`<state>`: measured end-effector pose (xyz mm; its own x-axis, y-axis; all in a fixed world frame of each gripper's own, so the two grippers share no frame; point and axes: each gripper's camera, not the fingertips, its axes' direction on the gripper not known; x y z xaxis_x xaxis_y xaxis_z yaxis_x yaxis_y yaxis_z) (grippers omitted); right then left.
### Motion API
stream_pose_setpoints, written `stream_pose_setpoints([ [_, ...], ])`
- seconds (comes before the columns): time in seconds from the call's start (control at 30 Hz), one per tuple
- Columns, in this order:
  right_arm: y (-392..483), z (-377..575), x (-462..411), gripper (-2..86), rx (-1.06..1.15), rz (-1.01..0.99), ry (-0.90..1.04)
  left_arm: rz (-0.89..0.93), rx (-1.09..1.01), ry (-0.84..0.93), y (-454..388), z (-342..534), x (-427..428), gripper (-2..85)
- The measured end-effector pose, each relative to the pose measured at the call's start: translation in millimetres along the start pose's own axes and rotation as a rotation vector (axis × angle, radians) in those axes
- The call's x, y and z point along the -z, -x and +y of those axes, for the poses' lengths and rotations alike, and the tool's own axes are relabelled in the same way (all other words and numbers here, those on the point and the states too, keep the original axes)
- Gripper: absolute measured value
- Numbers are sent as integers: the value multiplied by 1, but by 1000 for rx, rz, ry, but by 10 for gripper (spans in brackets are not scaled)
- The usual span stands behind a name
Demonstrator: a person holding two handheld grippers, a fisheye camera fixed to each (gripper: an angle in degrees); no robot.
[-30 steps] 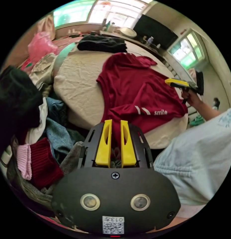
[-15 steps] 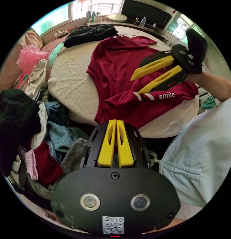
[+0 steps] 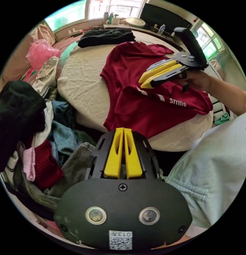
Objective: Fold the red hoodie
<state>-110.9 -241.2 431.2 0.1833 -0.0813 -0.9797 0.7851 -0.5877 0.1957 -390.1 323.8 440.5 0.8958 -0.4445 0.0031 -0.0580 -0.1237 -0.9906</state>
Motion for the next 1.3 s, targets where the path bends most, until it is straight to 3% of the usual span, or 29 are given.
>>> stream_pose_setpoints([
  [0.07, -3, 13, 32, 75, -70, -30, -100, -25, -28, -73, -9, -3, 16, -4],
  [0.17, -8, 54, 77, 59, -204, 92, -188, 24, -155, -136, -35, -23, 17, -4],
  [0.3, -17, 82, 75, 38, -316, 218, -124, -22, -243, -109, -60, -53, -19, -4],
  [0.43, -25, 69, 58, 20, -344, 263, -104, 3, -280, -254, -68, -66, -16, -3],
  [0.57, -38, 47, 24, 5, -322, 251, 66, -43, -327, -32, -67, -77, -79, -4],
  [0.67, -54, 52, 33, 3, -404, 214, -3, -6, -203, -75, -44, -59, -75, -4],
  [0.8, -28, 78, 88, 4, -412, 226, -211, -12, -187, -60, -48, -38, -64, -4],
  [0.9, 4, 134, 131, 9, -525, 367, -244, -118, -225, -146, -67, -22, -40, -4],
  [1.03, 38, 221, 153, 27, -746, 583, -135, -102, -329, -159, -104, -21, -37, -4],
  [1.17, 61, 277, 147, 73, -944, 522, -88, -180, -381, -77, -130, -21, -62, -3],
  [1.3, 52, 277, 111, 50, -997, 519, 5, -190, -388, -21, -132, -12, -71, -3],
])
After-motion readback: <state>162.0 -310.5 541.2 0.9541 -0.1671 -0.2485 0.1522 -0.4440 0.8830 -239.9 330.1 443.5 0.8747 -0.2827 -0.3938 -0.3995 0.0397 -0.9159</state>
